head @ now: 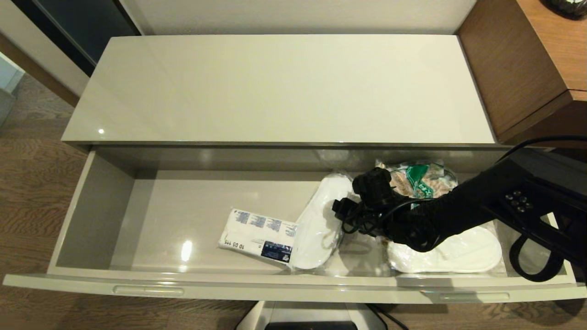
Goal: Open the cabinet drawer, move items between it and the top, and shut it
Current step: Take out the disposable slippers from the drawer
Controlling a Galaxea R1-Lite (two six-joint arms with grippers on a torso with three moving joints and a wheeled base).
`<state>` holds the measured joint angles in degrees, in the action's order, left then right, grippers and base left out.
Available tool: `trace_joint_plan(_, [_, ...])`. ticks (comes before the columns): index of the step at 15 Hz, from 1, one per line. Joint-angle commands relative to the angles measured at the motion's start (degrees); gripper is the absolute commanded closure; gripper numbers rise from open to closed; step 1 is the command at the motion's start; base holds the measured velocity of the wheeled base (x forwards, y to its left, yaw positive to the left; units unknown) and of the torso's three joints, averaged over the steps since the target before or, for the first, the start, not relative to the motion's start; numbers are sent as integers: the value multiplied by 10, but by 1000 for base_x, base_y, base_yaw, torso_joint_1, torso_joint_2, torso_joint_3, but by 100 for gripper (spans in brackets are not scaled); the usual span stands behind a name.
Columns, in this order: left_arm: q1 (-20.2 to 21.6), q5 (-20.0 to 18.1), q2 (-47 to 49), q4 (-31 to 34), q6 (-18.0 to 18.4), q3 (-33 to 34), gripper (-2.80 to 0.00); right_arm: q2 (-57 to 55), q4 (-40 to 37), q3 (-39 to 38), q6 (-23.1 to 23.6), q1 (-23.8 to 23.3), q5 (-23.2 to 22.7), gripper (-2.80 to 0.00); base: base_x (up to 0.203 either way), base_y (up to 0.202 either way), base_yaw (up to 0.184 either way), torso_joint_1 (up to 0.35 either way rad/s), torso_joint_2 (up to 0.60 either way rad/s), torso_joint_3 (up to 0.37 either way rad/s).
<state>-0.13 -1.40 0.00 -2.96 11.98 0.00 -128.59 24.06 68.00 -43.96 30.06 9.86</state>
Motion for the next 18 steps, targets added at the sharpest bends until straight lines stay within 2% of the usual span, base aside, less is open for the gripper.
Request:
trace_joint_plan(1, [0, 0, 1, 0, 1, 0, 0, -1, -5, 4, -1, 1, 0, -280, 0, 0, 0, 0, 0, 0])
trace_joint_plan(18, [0, 0, 1, 0, 1, 0, 0, -23, -17, 15, 19, 0, 6, -280, 0, 0, 0, 0, 0, 0])
